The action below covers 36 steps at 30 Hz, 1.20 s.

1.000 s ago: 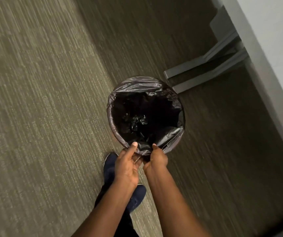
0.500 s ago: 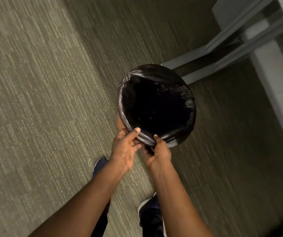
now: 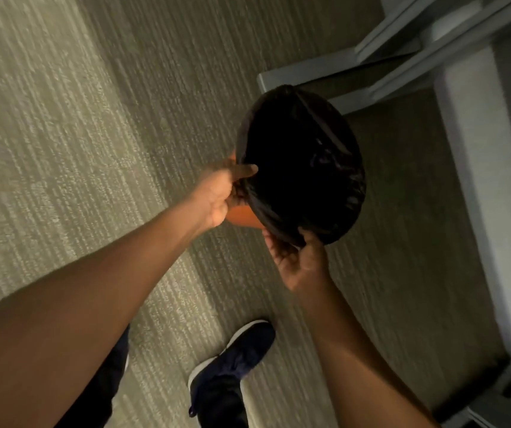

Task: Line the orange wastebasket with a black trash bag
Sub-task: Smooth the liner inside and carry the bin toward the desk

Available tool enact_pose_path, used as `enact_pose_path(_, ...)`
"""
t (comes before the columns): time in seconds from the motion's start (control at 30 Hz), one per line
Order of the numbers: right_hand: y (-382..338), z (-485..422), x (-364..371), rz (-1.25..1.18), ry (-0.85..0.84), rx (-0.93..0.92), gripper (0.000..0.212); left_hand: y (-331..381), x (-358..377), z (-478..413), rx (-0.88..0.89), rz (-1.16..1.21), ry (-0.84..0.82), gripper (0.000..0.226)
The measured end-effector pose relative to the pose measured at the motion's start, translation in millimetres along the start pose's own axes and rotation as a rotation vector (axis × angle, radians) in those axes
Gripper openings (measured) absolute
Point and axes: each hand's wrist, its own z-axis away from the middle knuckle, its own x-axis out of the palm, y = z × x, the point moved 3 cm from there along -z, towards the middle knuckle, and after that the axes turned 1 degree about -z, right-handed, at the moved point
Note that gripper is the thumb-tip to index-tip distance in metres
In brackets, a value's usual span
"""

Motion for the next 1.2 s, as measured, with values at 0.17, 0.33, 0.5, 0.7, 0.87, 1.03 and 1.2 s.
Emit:
enact_pose_path(0.17, -37.9, -22.5, -14.5, -0.063, 0.082, -0.118, 0.042, -6.2, 45.6, -27.6, 0.067, -0.114, -0.001, 0.015)
enact_pose_path(0.33, -66.0, -36.3, -18.7, -0.085, 0.163, -0.168, 0.026, -32.3, 76.3, -38.9, 0.086, -0.265, 0.035, 0.040)
enact_pose_path(0.5, -83.9, -50.4, -18.5, -0.085, 0.179, -0.226, 0.034, -67.0, 105.3, -43.6, 0.037, -0.258, -0.012, 0.044)
enact_pose_path(0.7, -101.1, -64.8, -16.0, -0.123, 0.142, -0.238, 0.045, -79.3, 135.0, -66.3, 0.076, -0.268, 0.054, 0.023)
enact_pose_path(0.87, -121.8, -74.7, -15.3, -0.108, 0.120, -0.266, 0.055, -81.8, 152.2, -87.6, 0.143, -0.297, 0.039, 0.016)
enact_pose_path(1.03, -137.0, -86.8, -14.0, -0.098, 0.098, -0.284, 0.055, -86.7, 167.2, -106.6, 0.200, -0.299, 0.057, 0.017)
enact_pose_path(1.2, -145.0, -94.8, -10.1, -0.086, 0.080, -0.284, 0.055, -83.7, 174.4, -119.6, 0.233, -0.303, 0.085, 0.018)
